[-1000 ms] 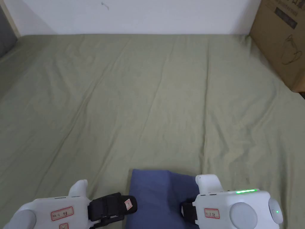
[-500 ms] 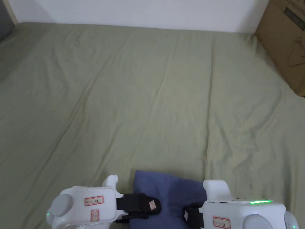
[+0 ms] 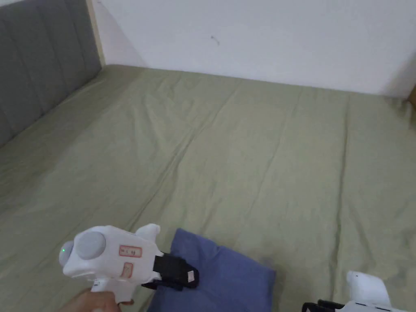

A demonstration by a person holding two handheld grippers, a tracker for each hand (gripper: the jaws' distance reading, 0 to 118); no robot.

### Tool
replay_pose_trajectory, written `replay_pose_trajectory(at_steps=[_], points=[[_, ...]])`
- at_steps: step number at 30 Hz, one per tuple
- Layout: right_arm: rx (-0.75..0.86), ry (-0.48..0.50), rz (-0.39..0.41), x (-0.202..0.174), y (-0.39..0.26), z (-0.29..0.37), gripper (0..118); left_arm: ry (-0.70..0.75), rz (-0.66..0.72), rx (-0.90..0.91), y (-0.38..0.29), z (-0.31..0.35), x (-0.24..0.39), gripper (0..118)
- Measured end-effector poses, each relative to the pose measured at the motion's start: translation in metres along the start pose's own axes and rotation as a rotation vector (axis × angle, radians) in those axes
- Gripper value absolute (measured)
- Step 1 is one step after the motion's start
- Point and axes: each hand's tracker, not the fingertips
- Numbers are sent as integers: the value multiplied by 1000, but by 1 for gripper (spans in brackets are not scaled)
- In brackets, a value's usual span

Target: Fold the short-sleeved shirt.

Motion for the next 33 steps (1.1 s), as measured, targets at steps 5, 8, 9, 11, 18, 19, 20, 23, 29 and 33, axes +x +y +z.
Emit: replay_pose_trajectory(at_steps=[5,8,9,11,18,19,20,23,29,33], points=[[-15,-14,-18,-3,5,-14,0,407,-56,2,39,77,-54,26],[-18,-30,-37,-7,9,-24,0,724,-140,-22,62,108,-86,26],[-21,-27,-47,-7,10,-27,0,832,-151,-42,67,115,-93,26],[-25,-24,-57,-9,12,-32,0,994,-190,-59,76,123,-112,27],[-51,-42,-67,-15,15,-51,0,1213,-244,-50,82,131,-135,91],[-54,-42,-64,-16,15,-52,0,1219,-225,-10,81,134,-134,98],[-56,-42,-61,-17,14,-53,0,1200,-188,38,80,139,-130,101],[-66,-42,-51,-17,14,-55,0,1058,-69,154,76,151,-118,101],[-53,-37,-65,-8,10,-45,0,710,-72,204,59,149,-51,0],[-26,-48,-60,-2,7,-33,0,548,-175,270,34,135,20,0]])
